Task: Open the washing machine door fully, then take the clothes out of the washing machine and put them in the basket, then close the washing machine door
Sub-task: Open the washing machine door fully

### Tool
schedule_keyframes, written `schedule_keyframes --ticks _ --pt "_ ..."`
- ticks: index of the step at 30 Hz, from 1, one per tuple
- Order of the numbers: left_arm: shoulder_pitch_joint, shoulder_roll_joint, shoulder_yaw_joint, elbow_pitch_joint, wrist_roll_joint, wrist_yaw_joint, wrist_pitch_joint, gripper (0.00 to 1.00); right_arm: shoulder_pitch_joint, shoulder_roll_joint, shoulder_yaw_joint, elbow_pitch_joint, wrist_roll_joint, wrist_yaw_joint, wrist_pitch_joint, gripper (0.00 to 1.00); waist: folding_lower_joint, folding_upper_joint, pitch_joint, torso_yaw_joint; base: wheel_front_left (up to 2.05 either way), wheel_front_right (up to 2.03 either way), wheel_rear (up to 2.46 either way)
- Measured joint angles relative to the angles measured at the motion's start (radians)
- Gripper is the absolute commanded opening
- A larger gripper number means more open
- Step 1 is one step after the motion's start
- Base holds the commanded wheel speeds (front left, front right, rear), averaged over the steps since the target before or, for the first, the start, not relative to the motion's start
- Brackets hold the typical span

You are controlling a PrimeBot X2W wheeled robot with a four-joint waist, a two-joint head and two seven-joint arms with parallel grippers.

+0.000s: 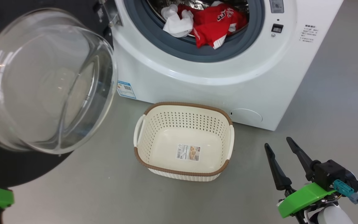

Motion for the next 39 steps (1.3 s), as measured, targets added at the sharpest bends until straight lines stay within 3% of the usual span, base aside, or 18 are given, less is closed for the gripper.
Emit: schedule_keyframes --ticks 27,39 --pt "-0.18 0.117 0.255 0.244 0.151 0.0 0.0 0.0 -0.046 0.003 0.003 -0.016 -0.02 0.0 0.0 1.0 0.0 0.0 0.098 -0.079 0.0 0.0 0.0" --pt "-0.18 0.117 0.221 0.271 0.142 0.0 0.0 0.0 -0.046 0.013 0.003 -0.008 -0.02 0.0 0.0 1.0 0.0 0.0 0.068 -0.082 0.0 0.0 0.0"
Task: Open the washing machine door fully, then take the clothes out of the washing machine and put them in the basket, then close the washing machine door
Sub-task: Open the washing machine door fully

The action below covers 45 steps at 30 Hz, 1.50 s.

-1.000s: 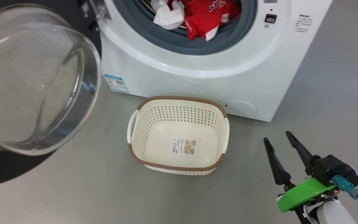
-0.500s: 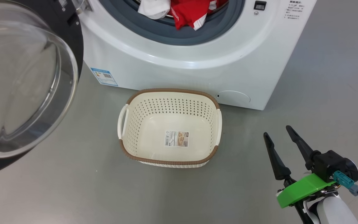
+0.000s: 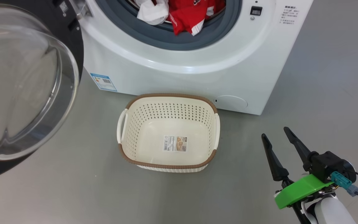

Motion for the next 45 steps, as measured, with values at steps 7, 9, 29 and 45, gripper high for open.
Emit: schedule_keyframes --ticks 7,9,29,45 --pt "0.083 -0.024 -0.081 -0.068 -0.033 0.0 0.0 0.0 0.002 0.002 0.001 0.005 0.003 0.0 0.0 1.0 0.0 0.0 -0.038 0.006 0.0 0.0 0.0" --pt "0.115 -0.042 -0.1 -0.098 -0.04 0.0 0.0 0.0 0.005 0.002 0.002 0.008 0.009 0.0 0.0 1.0 0.0 0.0 -0.049 0.007 0.0 0.0 0.0" --pt "0.387 -0.172 -0.223 -0.393 -0.081 0.001 0.0 1.0 0.067 0.004 -0.03 -0.003 0.027 0.0 0.0 1.0 0.0 0.0 -0.132 -0.043 0.0 0.0 0.0" --pt "0.463 -0.155 -0.381 -0.515 -0.101 0.001 0.0 1.0 0.115 0.007 -0.072 -0.025 0.027 0.0 0.0 1.0 0.0 0.0 -0.148 -0.161 0.0 0.0 0.0"
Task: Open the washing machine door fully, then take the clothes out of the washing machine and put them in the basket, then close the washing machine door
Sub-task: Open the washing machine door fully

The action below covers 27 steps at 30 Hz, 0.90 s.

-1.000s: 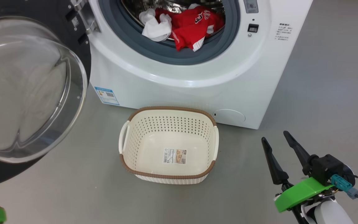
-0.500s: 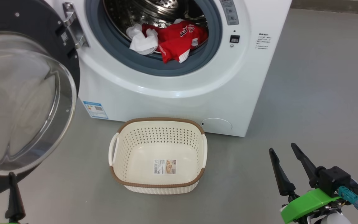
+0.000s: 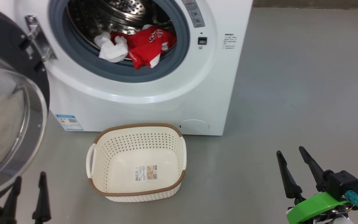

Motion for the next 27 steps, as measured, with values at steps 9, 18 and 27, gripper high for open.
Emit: schedule_keyframes --ticks 9,18,27 --pt "0.025 0.023 -0.08 -0.059 -0.016 0.0 0.0 1.0 0.014 0.002 -0.014 -0.009 0.0 0.0 0.0 1.0 0.0 0.0 0.0 -0.077 0.0 0.0 0.0" --pt "0.037 0.029 -0.119 -0.087 -0.023 0.0 0.0 1.0 0.014 0.004 -0.015 -0.015 0.0 0.0 0.0 1.0 0.0 0.0 -0.003 -0.15 0.0 0.0 0.0" --pt "0.04 0.028 -0.124 -0.094 -0.044 0.0 0.0 1.0 0.015 0.006 -0.025 -0.022 0.0 0.0 0.0 1.0 -0.0001 0.0 -0.002 -0.2 0.0 0.0 0.0"
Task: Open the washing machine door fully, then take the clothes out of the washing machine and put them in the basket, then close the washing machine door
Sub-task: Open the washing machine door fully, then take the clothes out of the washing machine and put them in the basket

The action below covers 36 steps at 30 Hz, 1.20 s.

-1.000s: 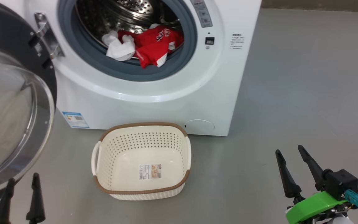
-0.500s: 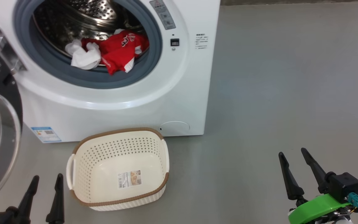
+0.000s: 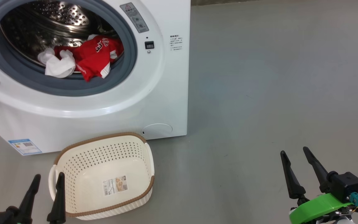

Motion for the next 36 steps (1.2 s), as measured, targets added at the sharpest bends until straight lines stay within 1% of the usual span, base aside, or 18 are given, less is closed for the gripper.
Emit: schedule_keyframes --ticks 11,14,28,36 --pt "0.0 0.002 -0.005 -0.004 -0.009 0.0 0.0 1.0 0.0 0.017 -0.009 -0.008 0.0 0.0 0.0 1.0 0.0 0.0 0.01 0.006 0.0 0.0 0.0" --pt "0.0 0.001 0.012 -0.003 0.0 0.0 0.0 1.0 0.0 0.017 -0.012 -0.008 0.0 0.0 0.0 1.0 0.0 0.0 0.011 0.01 0.0 0.0 0.0" --pt "0.0 -0.003 0.02 -0.012 -0.002 0.0 0.0 1.0 0.0 0.017 -0.017 -0.011 0.0 0.0 0.0 1.0 0.0 0.0 0.02 0.019 0.0 0.0 0.0" --pt "-0.002 -0.001 0.014 -0.012 -0.016 0.0 0.0 1.0 0.0 0.017 -0.016 -0.012 0.0 0.0 0.0 1.0 0.0 0.0 0.025 0.022 0.44 -0.77 0.33"
